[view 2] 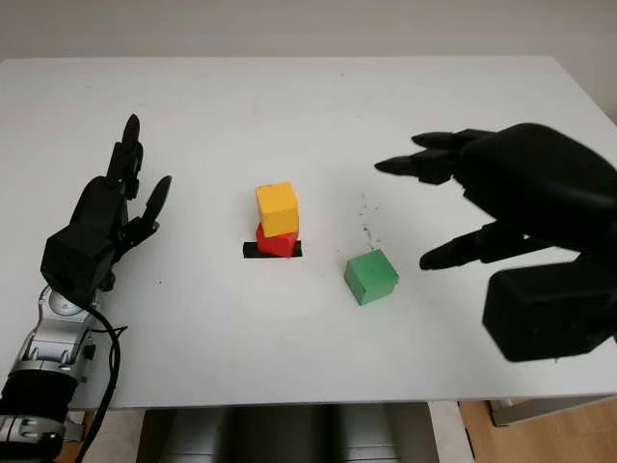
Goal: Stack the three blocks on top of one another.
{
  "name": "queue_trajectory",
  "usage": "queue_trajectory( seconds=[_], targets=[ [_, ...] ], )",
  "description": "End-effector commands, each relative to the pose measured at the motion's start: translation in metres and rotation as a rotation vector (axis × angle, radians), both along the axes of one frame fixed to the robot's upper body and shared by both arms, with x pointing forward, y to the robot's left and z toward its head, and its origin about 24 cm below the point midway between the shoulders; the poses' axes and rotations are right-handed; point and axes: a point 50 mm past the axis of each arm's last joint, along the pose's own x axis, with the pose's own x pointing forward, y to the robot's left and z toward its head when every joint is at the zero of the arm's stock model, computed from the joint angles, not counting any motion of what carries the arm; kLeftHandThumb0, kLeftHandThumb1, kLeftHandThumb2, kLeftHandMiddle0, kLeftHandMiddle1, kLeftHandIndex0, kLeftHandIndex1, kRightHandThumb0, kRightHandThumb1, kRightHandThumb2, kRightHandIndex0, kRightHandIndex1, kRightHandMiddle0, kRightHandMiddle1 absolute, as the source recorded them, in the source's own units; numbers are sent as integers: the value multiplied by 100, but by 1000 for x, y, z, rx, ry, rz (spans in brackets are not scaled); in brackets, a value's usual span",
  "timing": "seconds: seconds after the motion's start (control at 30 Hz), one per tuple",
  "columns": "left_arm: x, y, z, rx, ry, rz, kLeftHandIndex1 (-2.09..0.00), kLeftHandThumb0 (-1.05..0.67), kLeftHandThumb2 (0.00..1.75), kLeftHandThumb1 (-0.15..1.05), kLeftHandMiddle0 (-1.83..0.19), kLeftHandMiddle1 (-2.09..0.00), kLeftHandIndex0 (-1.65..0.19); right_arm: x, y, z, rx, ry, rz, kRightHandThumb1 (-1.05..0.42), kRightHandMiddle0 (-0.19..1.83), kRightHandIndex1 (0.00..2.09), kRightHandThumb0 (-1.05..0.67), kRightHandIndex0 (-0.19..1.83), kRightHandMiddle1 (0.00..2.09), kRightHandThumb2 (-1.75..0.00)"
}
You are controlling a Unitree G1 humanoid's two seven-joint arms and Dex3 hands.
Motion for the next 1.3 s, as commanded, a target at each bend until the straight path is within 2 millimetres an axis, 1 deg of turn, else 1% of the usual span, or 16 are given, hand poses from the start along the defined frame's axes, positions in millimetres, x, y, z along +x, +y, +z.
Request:
queue_trajectory(
  seconds=[0.0, 0.23, 0.4, 0.77, 0.93, 1.07, 1.27],
  targets=[
    [0, 4, 5, 14, -17, 10, -6, -78, 52, 105, 8, -6, 12, -2, 7, -5, -43, -4, 38, -89, 46, 3, -72, 26, 7, -6],
    [-2, 4, 5, 20, -37, 20, -7, -78, 51, 105, 4, -6, 8, 8, 15, -20, -60, 25, 73, -89, 45, 3, -71, 22, 6, -5],
    [-2, 4, 4, 11, -25, 12, -5, -77, 51, 105, 7, -5, 10, 17, 19, -29, -47, 25, 91, -87, 49, 5, -71, 24, 7, -5],
    [-3, 5, 5, 17, -36, 12, -6, -76, 50, 105, 6, -5, 9, 29, 22, -38, -73, 32, 104, -87, 57, 5, -72, 23, 11, -5],
    [-2, 4, 5, 11, -29, 6, -5, -78, 50, 105, 7, -5, 11, 31, 21, -42, -82, 48, 103, -86, 60, 5, -72, 24, 13, -5],
    [-3, 5, 5, 24, -40, 20, -6, -76, 49, 105, 5, -6, 9, 30, 20, -44, -91, 75, 105, -86, 60, 5, -74, 22, 14, -5],
    [-3, 5, 6, 47, -45, 20, -6, -75, 50, 105, 5, -6, 8, 29, 21, -46, -127, 114, 95, -87, 56, 4, -76, 19, 13, -6]
  ],
)
